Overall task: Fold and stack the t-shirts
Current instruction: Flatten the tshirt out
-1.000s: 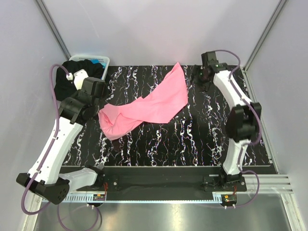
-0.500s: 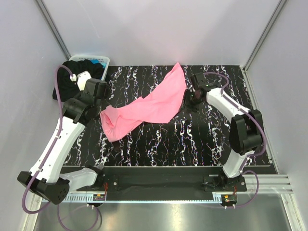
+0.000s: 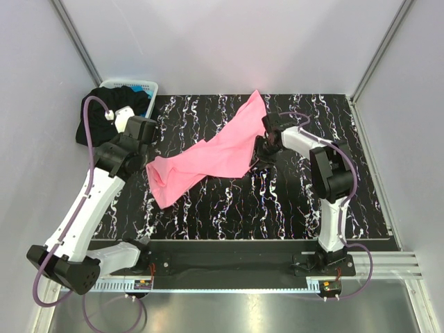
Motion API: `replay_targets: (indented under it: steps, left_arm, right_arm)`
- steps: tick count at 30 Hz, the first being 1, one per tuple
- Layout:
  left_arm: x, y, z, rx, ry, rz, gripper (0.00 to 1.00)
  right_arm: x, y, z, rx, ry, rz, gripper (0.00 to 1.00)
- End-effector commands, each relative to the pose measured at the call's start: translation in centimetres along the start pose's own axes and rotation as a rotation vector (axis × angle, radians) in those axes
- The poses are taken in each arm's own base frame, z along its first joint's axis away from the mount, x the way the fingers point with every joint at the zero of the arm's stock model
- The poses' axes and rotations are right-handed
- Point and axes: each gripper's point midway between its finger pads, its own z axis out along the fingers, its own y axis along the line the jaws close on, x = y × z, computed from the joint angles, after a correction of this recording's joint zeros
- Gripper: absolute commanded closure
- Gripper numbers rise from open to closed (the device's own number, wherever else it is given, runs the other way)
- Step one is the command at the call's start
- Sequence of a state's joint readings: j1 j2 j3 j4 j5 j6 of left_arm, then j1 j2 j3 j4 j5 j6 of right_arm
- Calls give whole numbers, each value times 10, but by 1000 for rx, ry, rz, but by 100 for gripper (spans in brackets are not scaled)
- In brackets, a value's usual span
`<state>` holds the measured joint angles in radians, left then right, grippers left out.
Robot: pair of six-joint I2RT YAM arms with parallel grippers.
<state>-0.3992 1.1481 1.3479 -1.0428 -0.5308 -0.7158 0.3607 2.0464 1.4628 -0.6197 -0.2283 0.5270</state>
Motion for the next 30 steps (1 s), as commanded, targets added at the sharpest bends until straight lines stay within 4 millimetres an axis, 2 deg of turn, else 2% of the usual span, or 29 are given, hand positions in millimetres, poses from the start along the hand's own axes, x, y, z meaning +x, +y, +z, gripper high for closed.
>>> replay_targets:
  steps: [1, 7, 11, 12, 14, 16, 17, 19, 20, 23, 24, 26, 27, 30]
  left_arm:
    - [-6, -9, 2, 30, -21, -36, 100]
    - [-8, -10, 4, 22, -23, -36, 100]
    - [-10, -12, 4, 24, -26, -38, 100]
    - [-12, -12, 3, 24, -30, -41, 100]
    - [-13, -11, 3, 20, -32, -39, 100]
    - [-13, -12, 3, 21, -34, -37, 100]
    - [-14, -12, 4, 21, -34, -36, 100]
    - [-13, -12, 5, 18, -32, -35, 100]
    - [-13, -12, 5, 17, -31, -34, 100]
    - [-12, -13, 5, 21, -27, -34, 100]
    - [-11, -13, 5, 21, -25, -32, 100]
    - [-11, -13, 5, 24, -24, -31, 100]
    - [-10, -12, 5, 22, -23, -31, 100]
    - [-11, -13, 4, 25, -25, -27, 100]
  right_arm:
    - [-30, 24, -3, -59, -78, -60, 49]
    - [-36, 25, 18, -60, -55, -61, 51]
    - [-34, 23, 28, -56, -36, -52, 73]
    - [-34, 22, 27, -55, -35, -50, 85]
    - [-36, 20, 25, -39, -50, -47, 100]
    - [-41, 19, 16, -20, -83, -45, 100]
    - [-46, 23, 4, -24, -113, -52, 100]
    - [-51, 20, -9, 9, -152, -58, 100]
    - [-57, 24, -26, 7, -191, -64, 100]
    - [-64, 22, -55, 47, -260, -80, 100]
    - [-66, 26, -75, 44, -291, -92, 100]
    - [-70, 27, -94, 52, -329, -99, 100]
    - [-70, 31, -109, 44, -344, -111, 100]
    - [-74, 40, -128, 25, -377, -130, 100]
